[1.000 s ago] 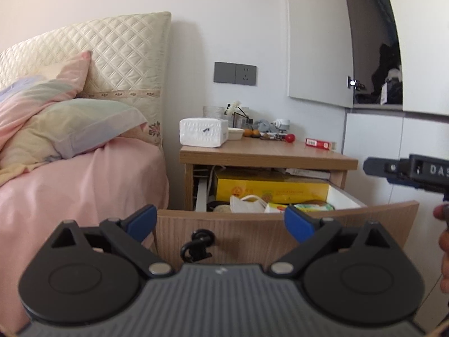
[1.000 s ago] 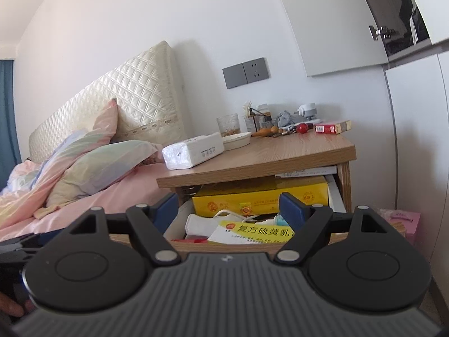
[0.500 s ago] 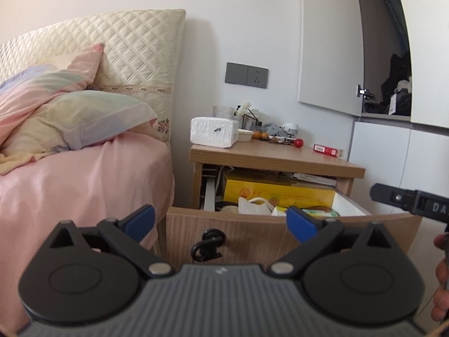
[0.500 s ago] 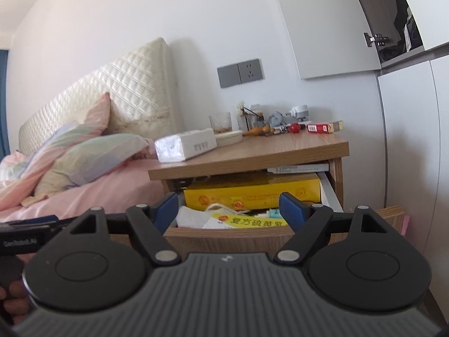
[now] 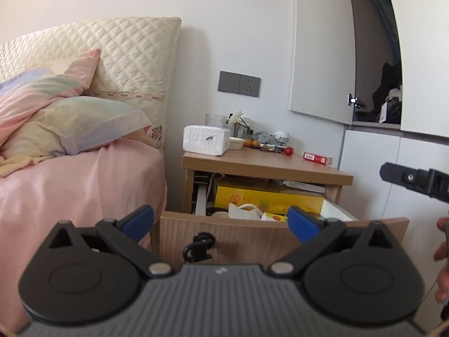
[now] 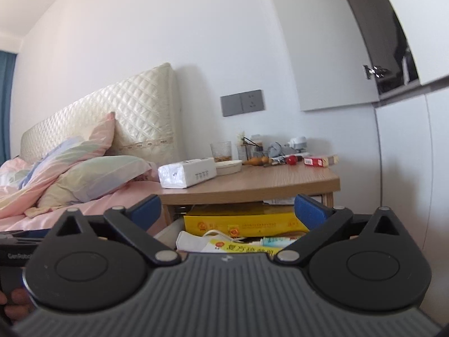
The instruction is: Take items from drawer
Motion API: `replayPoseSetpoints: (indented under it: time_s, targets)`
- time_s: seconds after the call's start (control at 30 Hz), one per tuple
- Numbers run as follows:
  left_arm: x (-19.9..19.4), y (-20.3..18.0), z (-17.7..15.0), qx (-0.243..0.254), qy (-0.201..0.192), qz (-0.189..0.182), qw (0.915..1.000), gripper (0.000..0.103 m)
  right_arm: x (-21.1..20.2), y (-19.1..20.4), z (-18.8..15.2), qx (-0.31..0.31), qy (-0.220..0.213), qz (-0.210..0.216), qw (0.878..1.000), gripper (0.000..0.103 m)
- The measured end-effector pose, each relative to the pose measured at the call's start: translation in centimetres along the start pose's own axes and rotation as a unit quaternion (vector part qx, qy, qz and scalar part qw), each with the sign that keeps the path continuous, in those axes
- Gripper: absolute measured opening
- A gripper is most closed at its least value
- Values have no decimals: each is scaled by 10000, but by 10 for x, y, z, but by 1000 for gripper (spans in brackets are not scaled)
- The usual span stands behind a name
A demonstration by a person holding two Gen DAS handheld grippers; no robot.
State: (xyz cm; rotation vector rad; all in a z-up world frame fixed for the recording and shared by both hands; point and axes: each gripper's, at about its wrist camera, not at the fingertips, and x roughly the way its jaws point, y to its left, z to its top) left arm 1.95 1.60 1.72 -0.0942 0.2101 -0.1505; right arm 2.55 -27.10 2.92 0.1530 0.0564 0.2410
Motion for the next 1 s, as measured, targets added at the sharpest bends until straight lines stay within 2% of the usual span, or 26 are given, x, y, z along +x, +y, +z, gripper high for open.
replayPoseSetpoints:
  time_s: [0.1, 0.17, 0.3, 0.43, 0.63, 0.7, 0.83, 1.0]
  targets:
    - [-1, 0, 0, -12, 15, -54, 10000, 102, 14, -1, 23, -577, 182, 356, 9975, 103]
    - [-1, 0, 1, 11, 21, -91, 10000, 102, 32, -4, 41, -833, 310, 788, 9929, 103]
    - [-2, -1, 1, 21, 12, -120, 9999, 102, 88, -24, 61, -886, 1194, 1457, 9781, 103]
    - [-3, -1, 1, 8, 15, -127, 9999, 103, 147, -45, 80, -923, 2136, 2054, 9506, 103]
    - [-2, 1, 1, -16, 36, -139, 9999, 103, 201, -40, 66, -1536, 3111, 1999, 9163, 103]
    - [-2, 1, 1, -30, 51, -137, 9999, 103, 213, -35, 59, -1890, 3288, 1867, 9063, 103]
    - [-1, 0, 1, 28, 65, -138, 9999, 103, 231, -31, 34, -2199, 3726, 1992, 8793, 103]
    - [-1, -2, 0, 72, 68, -158, 9998, 103, 250, -33, 14, -2271, 4165, 2164, 8533, 103]
